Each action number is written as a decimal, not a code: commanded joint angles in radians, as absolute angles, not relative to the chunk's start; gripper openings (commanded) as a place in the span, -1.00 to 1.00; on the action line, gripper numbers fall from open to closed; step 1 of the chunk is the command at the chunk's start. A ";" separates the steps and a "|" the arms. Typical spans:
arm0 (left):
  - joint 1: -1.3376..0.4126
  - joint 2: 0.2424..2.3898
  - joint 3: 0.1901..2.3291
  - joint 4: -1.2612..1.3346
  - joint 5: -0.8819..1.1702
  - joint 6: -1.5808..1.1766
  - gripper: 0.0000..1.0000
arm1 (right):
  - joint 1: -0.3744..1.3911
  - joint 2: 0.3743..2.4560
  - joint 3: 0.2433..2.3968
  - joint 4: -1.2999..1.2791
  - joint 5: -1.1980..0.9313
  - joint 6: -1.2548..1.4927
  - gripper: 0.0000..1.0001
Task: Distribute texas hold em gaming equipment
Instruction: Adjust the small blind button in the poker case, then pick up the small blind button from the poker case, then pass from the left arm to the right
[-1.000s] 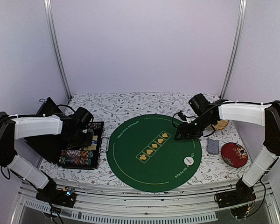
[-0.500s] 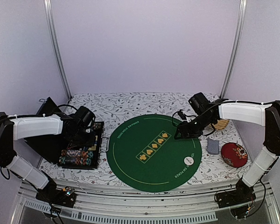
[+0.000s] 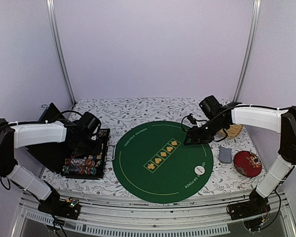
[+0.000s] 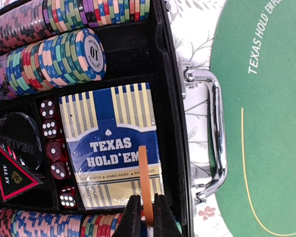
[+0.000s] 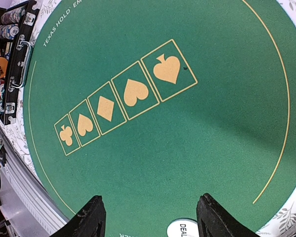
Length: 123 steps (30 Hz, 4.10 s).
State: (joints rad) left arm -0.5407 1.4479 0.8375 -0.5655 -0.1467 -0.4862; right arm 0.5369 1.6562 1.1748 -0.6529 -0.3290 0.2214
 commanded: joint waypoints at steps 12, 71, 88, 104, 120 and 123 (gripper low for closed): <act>-0.604 1.539 0.952 -0.707 -0.603 -0.446 -1.00 | 0.564 1.676 1.200 -0.653 -0.351 0.223 0.30; -0.393 1.519 0.818 -0.526 -0.141 -0.451 0.58 | 0.577 1.696 1.203 -0.661 -0.356 0.204 0.29; -0.375 1.500 0.758 -0.503 -0.127 -0.442 0.27 | 0.577 1.703 1.202 -0.660 -0.358 0.205 0.29; -0.374 1.438 0.773 -0.542 -0.114 -0.427 -0.27 | 0.578 1.687 1.203 -0.656 -0.357 0.211 0.29; -0.607 1.274 0.956 -0.543 -0.132 -0.241 -0.35 | 0.580 1.658 1.243 -0.405 -0.643 0.312 0.25; -0.730 1.284 0.960 -0.446 -0.096 -0.168 -0.35 | 0.597 1.682 1.245 -0.242 -0.711 0.386 0.19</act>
State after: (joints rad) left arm -0.6003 1.2839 0.9398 -0.5423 -0.1287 -0.2886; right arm 0.5739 1.6890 1.2152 -0.4854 -0.5655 0.2825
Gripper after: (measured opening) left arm 0.483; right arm 0.609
